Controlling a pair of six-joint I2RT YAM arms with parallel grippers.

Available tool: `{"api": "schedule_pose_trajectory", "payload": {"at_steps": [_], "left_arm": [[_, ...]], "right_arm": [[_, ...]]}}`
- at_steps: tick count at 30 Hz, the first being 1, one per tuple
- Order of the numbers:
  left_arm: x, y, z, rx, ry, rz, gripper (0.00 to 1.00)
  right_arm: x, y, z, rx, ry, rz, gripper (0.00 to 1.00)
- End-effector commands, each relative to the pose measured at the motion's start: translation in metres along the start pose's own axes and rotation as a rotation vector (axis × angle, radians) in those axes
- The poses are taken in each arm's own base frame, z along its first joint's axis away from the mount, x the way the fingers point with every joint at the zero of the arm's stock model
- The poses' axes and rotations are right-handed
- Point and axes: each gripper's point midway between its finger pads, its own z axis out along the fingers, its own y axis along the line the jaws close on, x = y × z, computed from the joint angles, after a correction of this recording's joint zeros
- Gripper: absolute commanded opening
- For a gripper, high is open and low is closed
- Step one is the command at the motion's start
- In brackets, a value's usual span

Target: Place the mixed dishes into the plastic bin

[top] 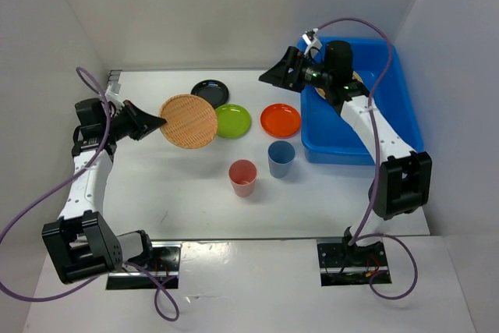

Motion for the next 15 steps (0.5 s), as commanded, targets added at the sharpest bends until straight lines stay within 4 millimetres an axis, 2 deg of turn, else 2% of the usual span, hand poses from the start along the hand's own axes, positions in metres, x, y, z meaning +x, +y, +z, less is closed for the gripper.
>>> {"api": "schedule_pose_trajectory", "payload": {"at_steps": [1,3,4,6,8,13,14,15], "left_arm": [[-0.01,-0.061,-0.017,0.243,0.037,0.06,0.0],[-0.012,-0.078,-0.025,0.294,0.047,0.071,0.0],[-0.012,-0.08,-0.026,0.307,0.052,0.08,0.0],[-0.015,-0.094,-0.033,0.343,0.051,0.096,0.0],[-0.013,-0.098,-0.036,0.369,0.068,0.109,0.0],[-0.011,-0.106,-0.04,0.402,0.087,0.12,0.0],[-0.011,-0.106,-0.04,0.402,0.087,0.12,0.0],[-0.011,-0.106,-0.04,0.402,0.087,0.12,0.0]], "right_arm": [[0.007,0.044,0.022,-0.152,0.061,-0.1,0.99],[0.017,0.046,0.041,-0.167,0.104,-0.122,0.99],[0.031,0.05,0.052,-0.163,0.144,-0.116,0.99],[0.041,0.052,0.071,-0.156,0.175,-0.133,0.99],[0.053,0.052,0.091,-0.133,0.197,-0.144,0.99],[0.076,0.046,0.113,-0.14,0.262,-0.121,0.98],[0.08,0.056,0.114,-0.165,0.273,-0.129,0.96],[0.089,0.056,0.119,-0.168,0.292,-0.124,0.93]]}}
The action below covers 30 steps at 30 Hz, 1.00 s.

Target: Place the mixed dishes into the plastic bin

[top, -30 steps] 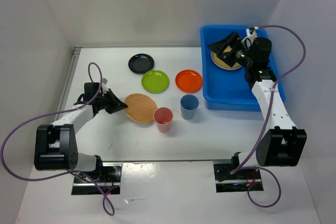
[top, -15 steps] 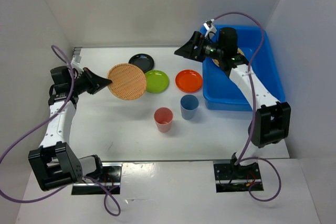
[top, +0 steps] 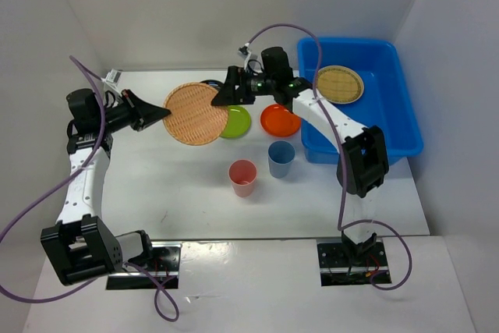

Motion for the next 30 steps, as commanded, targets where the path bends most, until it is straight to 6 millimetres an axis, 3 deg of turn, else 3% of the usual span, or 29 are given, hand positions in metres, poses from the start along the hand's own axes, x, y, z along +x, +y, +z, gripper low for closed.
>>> {"api": "schedule_pose_trajectory", "payload": {"at_steps": [1,2,4,5,6,9,10,13,18,19,21,22,24,25,27,28,30], "left_arm": [[-0.008,-0.034,-0.008,0.094,0.002,0.089,0.0],[-0.009,-0.035,-0.008,0.097,-0.002,0.099,0.0],[-0.007,-0.032,-0.007,0.095,0.001,0.091,0.0],[-0.007,-0.029,-0.006,0.091,0.005,0.081,0.0],[-0.007,-0.029,-0.006,0.091,0.005,0.09,0.0],[-0.007,-0.018,-0.002,0.076,0.008,0.081,0.0],[-0.005,-0.01,0.0,0.068,0.016,0.058,0.0],[-0.004,0.004,0.005,0.048,0.023,0.021,0.0],[-0.005,0.029,0.009,-0.05,0.016,0.01,0.04],[-0.004,0.033,0.008,-0.078,0.018,-0.002,0.22],[-0.006,0.04,0.008,-0.111,0.002,0.017,0.34],[-0.004,0.043,0.008,-0.112,0.003,0.016,0.49],[-0.006,0.045,0.008,-0.122,-0.004,0.017,0.56],[-0.007,0.049,0.007,-0.134,-0.017,0.016,0.64],[-0.008,0.054,0.008,-0.144,-0.019,0.009,0.7],[-0.008,0.054,0.008,-0.145,-0.019,0.009,0.74],[-0.011,0.062,0.009,-0.177,-0.034,0.002,0.84]], "right_arm": [[-0.004,0.011,0.007,-0.028,0.009,-0.042,0.91],[0.0,0.015,0.011,-0.037,0.018,-0.055,0.88],[0.005,0.018,0.016,-0.052,0.031,-0.058,0.71],[0.004,0.019,0.017,-0.063,0.036,-0.059,0.61],[0.005,0.02,0.017,-0.072,0.041,-0.059,0.37],[0.007,0.027,0.018,-0.12,0.066,-0.054,0.13],[0.009,0.029,0.022,-0.127,0.071,-0.057,0.01],[0.009,0.044,0.021,-0.174,0.087,-0.074,0.0],[-0.002,0.039,0.019,-0.098,0.049,-0.074,0.0],[-0.019,0.036,0.009,-0.066,-0.004,-0.062,0.0],[-0.034,0.033,-0.006,-0.059,-0.053,-0.014,0.0],[-0.055,0.034,-0.024,-0.058,-0.117,-0.025,0.0],[-0.072,0.032,-0.044,-0.045,-0.177,-0.002,0.0],[-0.083,0.019,-0.058,-0.013,-0.217,0.013,0.0],[-0.099,0.021,-0.084,0.018,-0.288,0.011,0.0],[-0.109,0.005,-0.101,0.068,-0.341,0.033,0.0],[-0.126,0.009,-0.136,0.102,-0.439,0.03,0.0]]}}
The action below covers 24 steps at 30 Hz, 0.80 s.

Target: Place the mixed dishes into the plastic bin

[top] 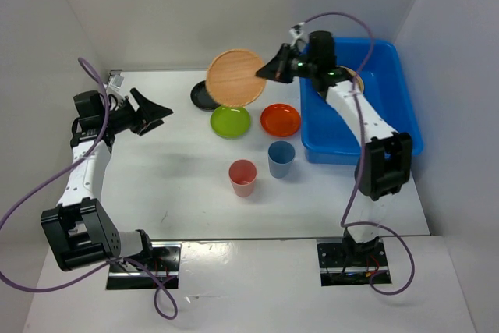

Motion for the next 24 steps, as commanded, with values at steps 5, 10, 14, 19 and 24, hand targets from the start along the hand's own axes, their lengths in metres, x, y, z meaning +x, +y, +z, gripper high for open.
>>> {"api": "schedule_pose_trajectory", "payload": {"at_steps": [5,10,14,19,24], "left_arm": [[-0.017,0.033,0.008,-0.125,-0.074,-0.015,0.91],[-0.029,0.056,0.013,-0.211,-0.131,-0.043,0.94],[-0.049,0.074,0.017,-0.273,-0.218,-0.064,0.97],[-0.064,0.091,0.036,-0.328,-0.258,-0.051,0.97],[-0.074,0.114,0.06,-0.342,-0.265,-0.042,0.97]], "right_arm": [[-0.136,-0.024,-0.173,0.263,-0.647,0.033,0.0],[-0.157,-0.115,-0.243,0.456,-0.869,0.18,0.0],[-0.164,-0.177,-0.26,0.525,-0.974,0.322,0.0],[-0.149,-0.257,-0.247,0.628,-1.011,0.454,0.0],[-0.142,-0.308,-0.235,0.679,-1.024,0.531,0.0]]}}
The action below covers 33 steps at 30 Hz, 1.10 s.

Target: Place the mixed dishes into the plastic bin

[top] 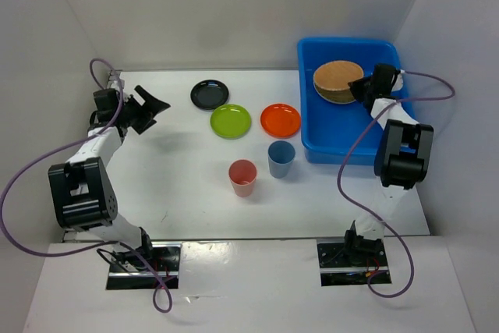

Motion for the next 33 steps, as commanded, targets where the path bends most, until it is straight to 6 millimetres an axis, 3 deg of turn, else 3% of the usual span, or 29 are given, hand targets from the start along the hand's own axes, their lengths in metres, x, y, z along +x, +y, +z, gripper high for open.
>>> {"api": "schedule_pose_trajectory", "payload": {"at_steps": [1,3,5,9,10,11,12,13,14,15,16,17,19,20,21,22,23,24,25,26,27,31,32,33], "left_arm": [[-0.029,-0.005,0.021,0.016,-0.091,0.037,0.97],[-0.032,0.001,0.034,0.01,-0.082,0.022,0.97],[-0.031,0.002,0.043,0.012,-0.072,0.024,0.97],[-0.023,0.004,0.07,0.019,-0.035,0.045,0.97],[-0.024,-0.004,0.076,0.029,-0.027,0.063,0.97],[-0.016,0.0,0.087,0.038,0.009,0.075,0.97],[-0.011,0.0,0.091,0.03,0.032,0.08,0.97],[0.0,-0.006,0.098,0.042,0.067,0.097,0.97],[0.004,-0.007,0.105,0.041,0.085,0.107,0.96],[0.011,-0.01,0.105,0.049,0.107,0.117,0.96],[0.027,-0.013,0.11,0.06,0.149,0.131,0.96],[0.034,-0.019,0.109,0.085,0.172,0.134,0.96],[0.048,-0.016,0.111,0.097,0.205,0.139,0.96],[0.055,-0.019,0.109,0.131,0.235,0.135,0.96],[0.066,-0.013,0.109,0.141,0.265,0.124,0.96],[0.074,-0.013,0.106,0.161,0.286,0.107,0.95],[0.077,-0.016,0.105,0.191,0.293,0.113,0.94],[0.089,-0.02,0.103,0.216,0.323,0.103,0.94],[0.099,-0.019,0.099,0.214,0.336,0.091,0.93],[0.109,-0.023,0.1,0.223,0.353,0.101,0.93],[0.106,-0.025,0.103,0.196,0.322,0.117,0.93],[0.129,-0.026,0.118,0.144,0.338,0.08,0.92],[0.134,-0.038,0.125,0.16,0.338,0.091,0.91],[0.138,-0.035,0.13,0.127,0.328,0.086,0.91]], "right_arm": [[-0.025,0.025,0.02,-0.074,-0.117,0.05,0.0],[-0.028,0.022,0.031,-0.052,-0.13,0.061,0.0],[-0.022,0.006,0.043,-0.011,-0.12,0.062,0.0],[-0.021,0.002,0.057,0.007,-0.111,0.035,0.0],[-0.018,-0.008,0.06,0.042,-0.076,0.029,0.09],[-0.018,-0.005,0.066,0.046,-0.059,0.019,0.21],[-0.014,-0.008,0.068,0.062,-0.037,0.01,0.38],[-0.011,-0.012,0.066,0.082,-0.012,-0.018,0.61],[-0.01,-0.013,0.062,0.093,-0.006,-0.028,0.96],[-0.011,-0.011,0.057,0.1,-0.002,-0.028,0.99],[-0.007,-0.018,0.052,0.119,0.01,-0.037,0.99],[-0.015,-0.002,0.037,0.09,-0.007,-0.054,0.99],[-0.011,-0.001,0.017,0.085,0.013,-0.075,0.99],[-0.014,0.026,-0.005,0.018,0.001,-0.094,0.99],[-0.013,0.033,-0.016,-0.01,0.007,-0.105,0.99],[-0.004,0.027,-0.025,-0.015,0.038,-0.113,0.99],[-0.005,0.048,-0.048,-0.068,0.028,-0.135,0.99],[-0.002,0.056,-0.059,-0.093,0.024,-0.152,0.99],[0.005,0.048,-0.067,-0.087,0.042,-0.16,0.99],[0.004,0.069,-0.09,-0.153,0.03,-0.18,0.99],[0.014,0.066,-0.098,-0.165,0.053,-0.185,0.99],[0.03,0.084,-0.142,-0.255,0.103,-0.223,0.99],[0.039,0.081,-0.149,-0.252,0.129,-0.238,0.99],[0.036,0.087,-0.165,-0.275,0.113,-0.25,0.99]]}}
